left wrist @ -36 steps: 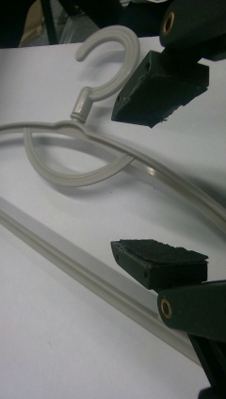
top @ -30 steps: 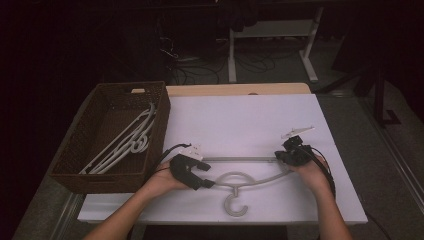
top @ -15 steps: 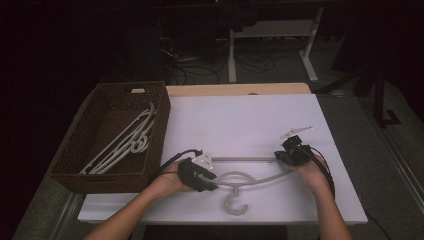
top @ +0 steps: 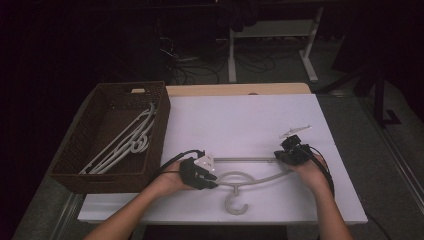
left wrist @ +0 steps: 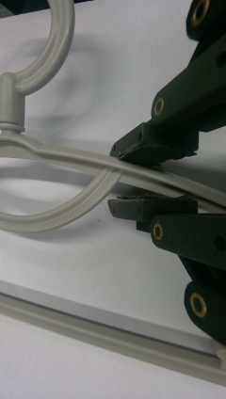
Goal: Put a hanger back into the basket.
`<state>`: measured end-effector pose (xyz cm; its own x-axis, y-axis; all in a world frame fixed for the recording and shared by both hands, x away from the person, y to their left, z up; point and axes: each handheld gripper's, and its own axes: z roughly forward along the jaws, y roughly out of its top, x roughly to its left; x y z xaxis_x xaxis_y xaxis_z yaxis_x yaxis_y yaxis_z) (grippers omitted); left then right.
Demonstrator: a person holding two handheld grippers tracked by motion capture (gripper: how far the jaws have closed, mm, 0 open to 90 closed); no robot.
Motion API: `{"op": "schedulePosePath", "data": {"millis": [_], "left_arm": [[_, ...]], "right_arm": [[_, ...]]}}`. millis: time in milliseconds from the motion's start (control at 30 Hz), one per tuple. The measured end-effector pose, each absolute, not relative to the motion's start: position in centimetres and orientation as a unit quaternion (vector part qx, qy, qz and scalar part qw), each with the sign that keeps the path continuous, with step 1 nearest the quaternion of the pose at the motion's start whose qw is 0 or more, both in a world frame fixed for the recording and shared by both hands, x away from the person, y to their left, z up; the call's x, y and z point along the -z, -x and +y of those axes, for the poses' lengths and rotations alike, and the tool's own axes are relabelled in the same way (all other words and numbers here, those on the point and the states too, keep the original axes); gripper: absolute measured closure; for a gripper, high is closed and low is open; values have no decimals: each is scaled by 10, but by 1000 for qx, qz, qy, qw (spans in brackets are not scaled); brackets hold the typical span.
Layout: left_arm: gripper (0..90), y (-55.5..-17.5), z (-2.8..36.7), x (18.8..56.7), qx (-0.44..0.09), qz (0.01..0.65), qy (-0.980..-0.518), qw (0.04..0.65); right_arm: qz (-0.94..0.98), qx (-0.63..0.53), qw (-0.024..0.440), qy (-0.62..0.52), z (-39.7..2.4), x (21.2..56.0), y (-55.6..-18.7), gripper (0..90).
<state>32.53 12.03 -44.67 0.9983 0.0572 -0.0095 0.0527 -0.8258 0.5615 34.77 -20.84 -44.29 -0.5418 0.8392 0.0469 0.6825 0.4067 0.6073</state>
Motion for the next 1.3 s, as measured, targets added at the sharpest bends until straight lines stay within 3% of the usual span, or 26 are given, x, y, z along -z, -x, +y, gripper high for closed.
{"op": "schedulePosePath", "data": {"millis": [200,500,833,1300], "left_arm": [[779,-325,120,446,2,29,-956,293],[820,-328,120,446,15,56,-953,296],[821,-333,125,440,32,108,-939,325],[821,-340,124,412,32,177,-916,358]], "right_arm": [[821,-315,125,-460,-212,438,-347,894],[806,-370,143,-439,-212,414,-337,774],[801,-383,148,-435,-219,413,-330,445],[810,-379,146,-424,-225,426,-314,156]]}}
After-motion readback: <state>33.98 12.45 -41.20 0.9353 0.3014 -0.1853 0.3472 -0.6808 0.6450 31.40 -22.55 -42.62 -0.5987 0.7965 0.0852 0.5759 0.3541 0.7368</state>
